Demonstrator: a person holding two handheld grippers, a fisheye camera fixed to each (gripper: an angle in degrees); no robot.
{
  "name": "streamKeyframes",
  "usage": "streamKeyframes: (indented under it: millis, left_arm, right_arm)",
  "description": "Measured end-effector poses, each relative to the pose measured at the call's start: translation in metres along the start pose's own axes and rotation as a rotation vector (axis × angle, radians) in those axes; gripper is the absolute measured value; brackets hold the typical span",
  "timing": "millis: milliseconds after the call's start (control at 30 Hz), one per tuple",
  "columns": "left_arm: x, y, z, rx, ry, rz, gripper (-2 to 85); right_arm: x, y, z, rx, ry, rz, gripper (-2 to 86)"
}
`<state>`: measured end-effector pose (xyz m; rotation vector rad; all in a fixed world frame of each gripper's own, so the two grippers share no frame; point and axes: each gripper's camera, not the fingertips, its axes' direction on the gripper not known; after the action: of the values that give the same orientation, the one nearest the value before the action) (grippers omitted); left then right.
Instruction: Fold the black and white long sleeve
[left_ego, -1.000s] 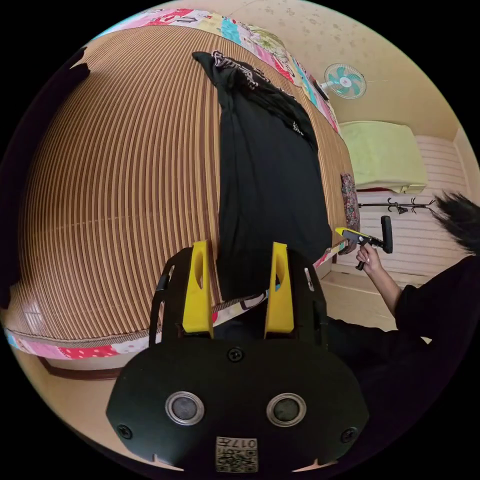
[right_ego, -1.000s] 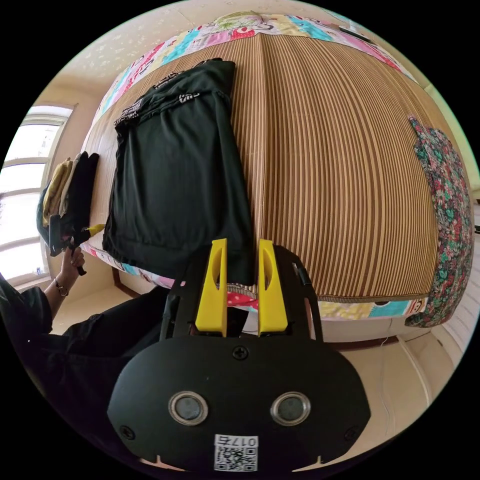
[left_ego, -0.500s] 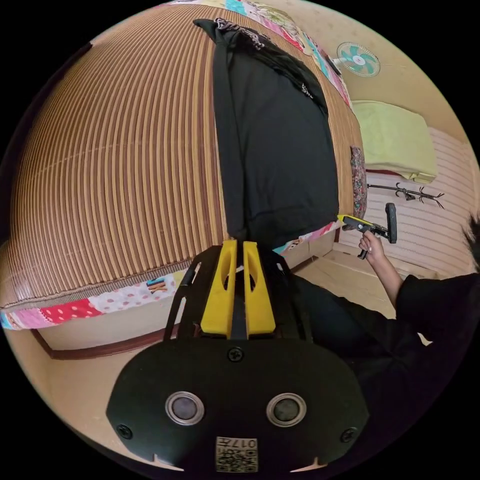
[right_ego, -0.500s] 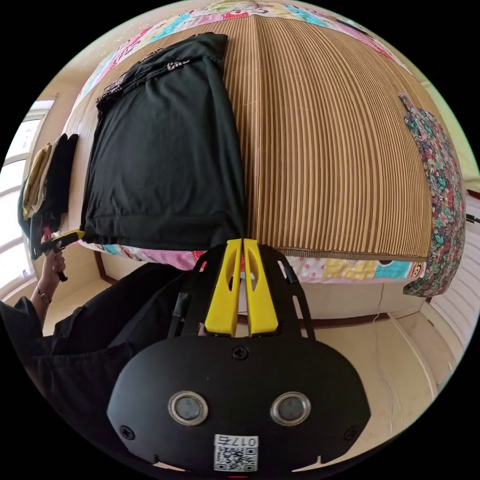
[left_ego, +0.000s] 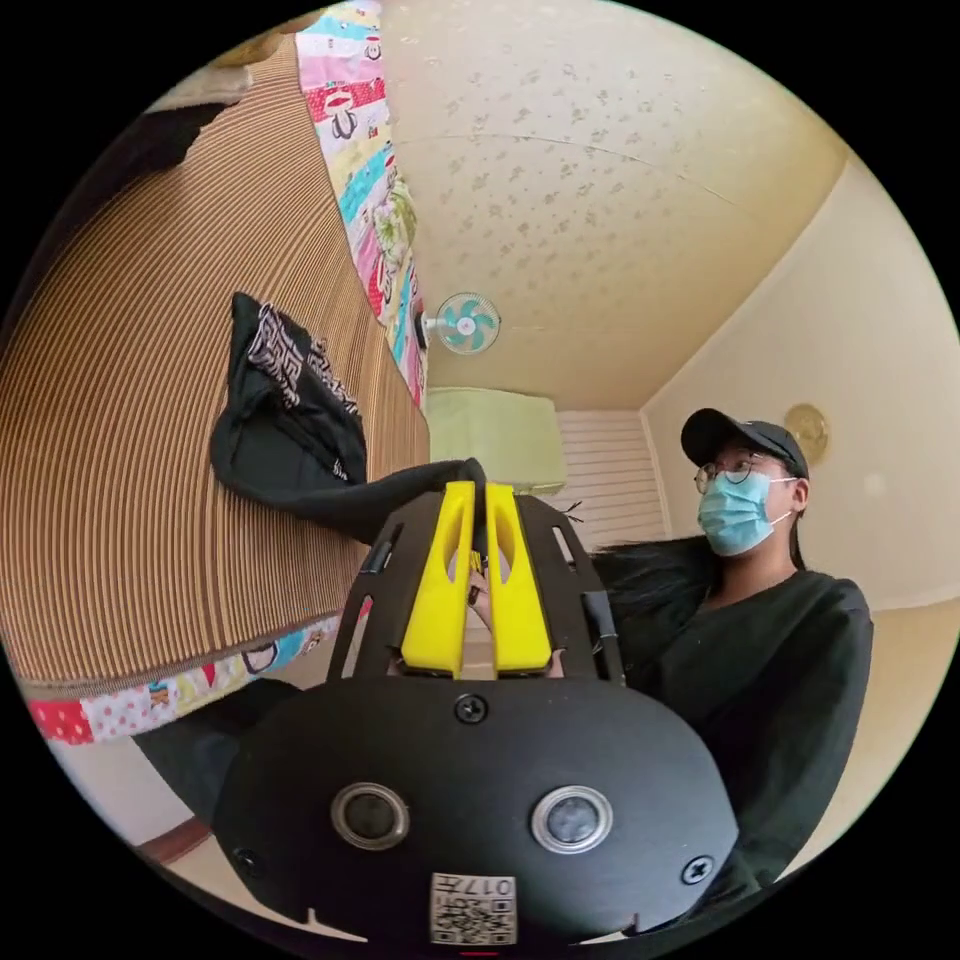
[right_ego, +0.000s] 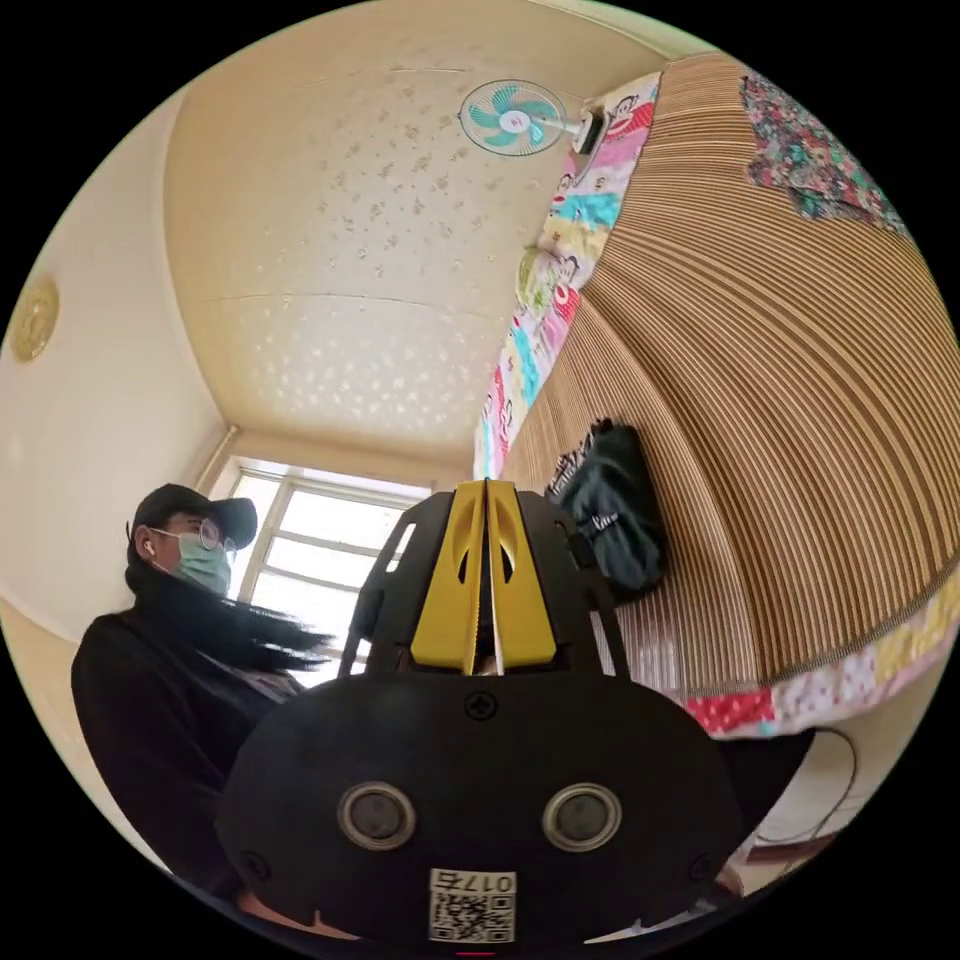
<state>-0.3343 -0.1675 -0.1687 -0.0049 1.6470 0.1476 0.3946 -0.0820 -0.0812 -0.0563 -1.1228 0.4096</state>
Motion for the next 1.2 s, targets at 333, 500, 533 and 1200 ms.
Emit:
streamKeyframes:
  millis: [333,500,533,1200]
  left_arm:
    - [-0.098,-0.173,0.044,0.229,-0.192,-0.013,13.3]
    - [-0.127,-0.088,0.078,0.12,-0.703,-0.18,16.9]
    - [-0.132,-0.076,0.079,0.134,-0.715,-0.209,17.2]
    - [-0.077,-0.088,0.393,-0.277,-0.498,0.355,3.8]
  right_arm:
    - [0.013,-0.102,0.171,-0.138,0.439,-0.084,2.3]
    - [0.006,-0.021,0.249,-0.398,0.704,-0.283,2.8]
    - [0.005,-0.014,0.258,-0.414,0.722,-0.311,2.8]
    - [0.073,0.011,0.159,-0.542,0.772,0.021,2.5]
